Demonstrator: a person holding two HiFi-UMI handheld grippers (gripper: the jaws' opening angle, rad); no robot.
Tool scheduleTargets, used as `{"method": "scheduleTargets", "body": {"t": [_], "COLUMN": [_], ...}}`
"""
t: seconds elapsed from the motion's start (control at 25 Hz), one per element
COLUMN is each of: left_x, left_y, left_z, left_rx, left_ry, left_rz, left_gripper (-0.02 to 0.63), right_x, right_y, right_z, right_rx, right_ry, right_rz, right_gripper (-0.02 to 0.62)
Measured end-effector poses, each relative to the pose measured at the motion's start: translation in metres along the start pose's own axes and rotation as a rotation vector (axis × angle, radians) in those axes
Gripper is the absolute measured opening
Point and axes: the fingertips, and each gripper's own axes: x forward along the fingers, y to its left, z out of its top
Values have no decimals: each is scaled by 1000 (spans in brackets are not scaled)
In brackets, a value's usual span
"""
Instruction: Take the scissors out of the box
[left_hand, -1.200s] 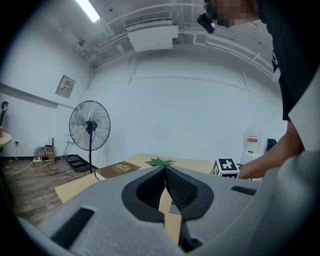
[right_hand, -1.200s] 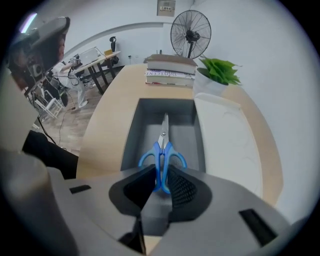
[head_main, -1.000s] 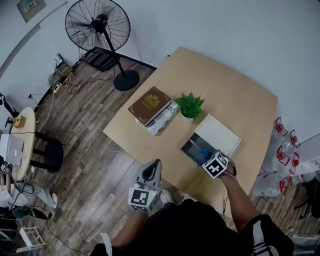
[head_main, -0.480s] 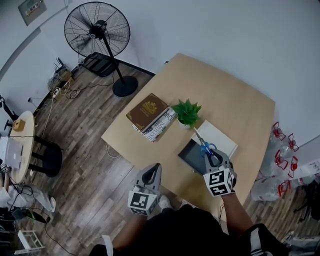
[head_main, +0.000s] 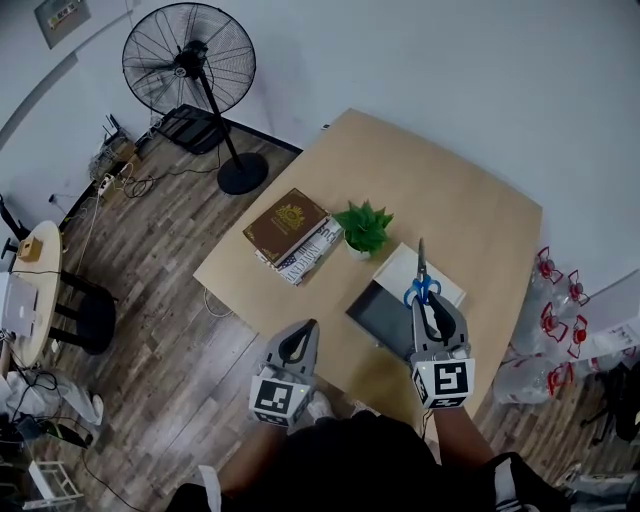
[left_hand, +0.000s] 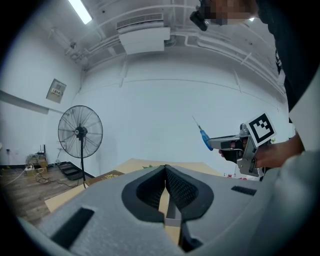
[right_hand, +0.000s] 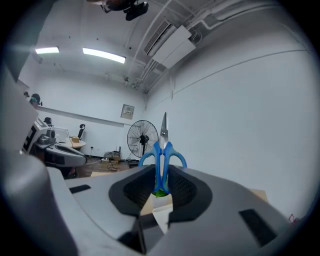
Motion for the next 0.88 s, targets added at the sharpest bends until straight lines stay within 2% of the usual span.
{"method": "scheduleTargets", "body": {"t": [0.16, 0.88], "left_x": [4, 6], "left_y": [-1, -3], "left_z": [4, 10], "left_rx": [-2, -3], "left_ry": [-9, -25], "left_rz": [-7, -11], "left_gripper": [0, 0], "right_x": [-1, -3], "right_y": [7, 11], "right_z": [4, 3], "right_rx": [11, -12], "right_ry": [-9, -24], "right_rz": [27, 18], "right_gripper": [74, 72]}}
